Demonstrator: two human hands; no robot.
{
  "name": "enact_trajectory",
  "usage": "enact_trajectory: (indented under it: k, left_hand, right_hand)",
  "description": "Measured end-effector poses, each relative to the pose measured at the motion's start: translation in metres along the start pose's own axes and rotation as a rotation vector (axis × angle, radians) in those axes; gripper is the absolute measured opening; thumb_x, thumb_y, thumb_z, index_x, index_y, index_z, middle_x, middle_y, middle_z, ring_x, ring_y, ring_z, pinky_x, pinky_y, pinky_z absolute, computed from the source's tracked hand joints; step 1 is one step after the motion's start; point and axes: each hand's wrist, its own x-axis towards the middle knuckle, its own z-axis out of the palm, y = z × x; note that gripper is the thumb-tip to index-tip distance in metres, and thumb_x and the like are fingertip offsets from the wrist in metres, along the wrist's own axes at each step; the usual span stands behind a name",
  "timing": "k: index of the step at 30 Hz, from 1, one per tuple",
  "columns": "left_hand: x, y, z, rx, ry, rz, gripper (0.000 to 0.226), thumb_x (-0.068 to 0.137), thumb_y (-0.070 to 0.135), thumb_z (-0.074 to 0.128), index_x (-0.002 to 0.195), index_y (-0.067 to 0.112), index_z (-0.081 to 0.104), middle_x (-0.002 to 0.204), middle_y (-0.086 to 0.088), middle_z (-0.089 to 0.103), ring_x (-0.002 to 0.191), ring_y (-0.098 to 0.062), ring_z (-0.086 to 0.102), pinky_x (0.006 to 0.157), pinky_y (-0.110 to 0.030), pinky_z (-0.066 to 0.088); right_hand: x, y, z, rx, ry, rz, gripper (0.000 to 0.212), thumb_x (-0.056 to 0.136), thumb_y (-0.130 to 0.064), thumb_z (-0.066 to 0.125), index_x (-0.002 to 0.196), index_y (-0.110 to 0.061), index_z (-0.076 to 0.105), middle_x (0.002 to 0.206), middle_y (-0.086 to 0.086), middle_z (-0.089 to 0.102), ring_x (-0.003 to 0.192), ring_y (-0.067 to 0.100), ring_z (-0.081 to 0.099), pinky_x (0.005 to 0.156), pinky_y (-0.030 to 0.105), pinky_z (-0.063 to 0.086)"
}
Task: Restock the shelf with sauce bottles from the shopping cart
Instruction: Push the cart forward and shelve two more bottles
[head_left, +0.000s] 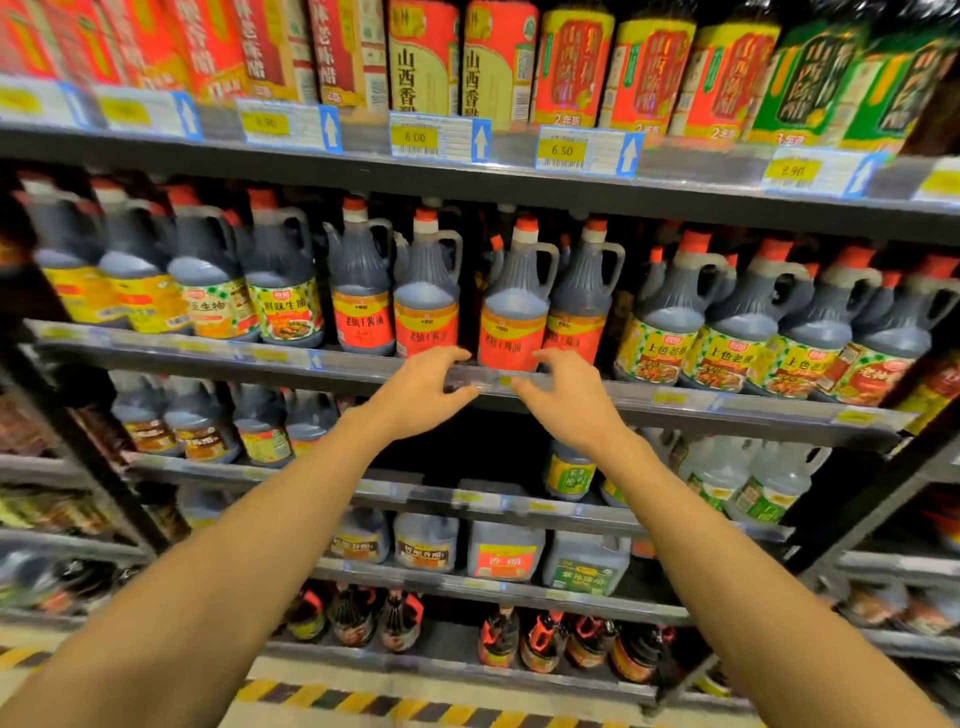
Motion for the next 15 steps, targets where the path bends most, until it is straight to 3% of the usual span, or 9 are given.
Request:
enact_trajectory:
  k: [4, 9, 11, 15]
  left_hand:
    - [-0.03, -0.012, -0.017, 0.236, -0.063, -0.051, 0.06, 0.099, 0.041, 0.061, 0.15, 0.014, 0.044, 0.15, -0.008, 0.052, 0.137, -0.028, 0.049, 0.108, -0.044, 0.044]
    - [-0.068, -0.026, -0.043, 0.447, -0.124, -0.133, 0.072, 0.097, 0.053, 0.058, 0.154, 0.016, 0.036, 0.151, -0.007, 0.049, 0.139, -0.029, 0.045, 0.109, -0.048, 0.042]
    - [-0.082, -0.03, -0.058, 0.562, -0.12, -0.152, 0.076, 0.097, 0.061, 0.052, 0.156, 0.017, 0.033, 0.149, -0.008, 0.051, 0.137, -0.03, 0.045, 0.106, -0.048, 0.043]
    - [-0.117, -0.049, -0.091, 0.803, -0.112, -0.206, 0.076, 0.1, 0.066, 0.033, 0.159, 0.018, 0.028, 0.158, -0.008, 0.041, 0.145, -0.031, 0.036, 0.114, -0.05, 0.034]
  right_hand:
    - [-0.006, -0.018, -0.001, -0.192, -0.102, -0.067, 0.056, 0.096, -0.049, 0.061, 0.132, -0.006, 0.057, 0.134, 0.016, 0.058, 0.127, 0.035, 0.053, 0.098, 0.046, 0.048]
    - [-0.015, -0.053, 0.011, -0.299, -0.164, -0.209, 0.064, 0.097, -0.054, 0.057, 0.143, -0.011, 0.05, 0.14, 0.013, 0.053, 0.131, 0.034, 0.05, 0.102, 0.046, 0.045]
    - [-0.016, -0.073, 0.022, -0.346, -0.188, -0.288, 0.062, 0.097, -0.057, 0.055, 0.14, -0.012, 0.052, 0.135, 0.013, 0.055, 0.127, 0.035, 0.052, 0.098, 0.045, 0.045]
    - [-0.015, -0.121, 0.05, -0.436, -0.263, -0.42, 0.063, 0.098, -0.06, 0.051, 0.133, -0.009, 0.054, 0.132, 0.016, 0.058, 0.123, 0.036, 0.053, 0.092, 0.044, 0.045]
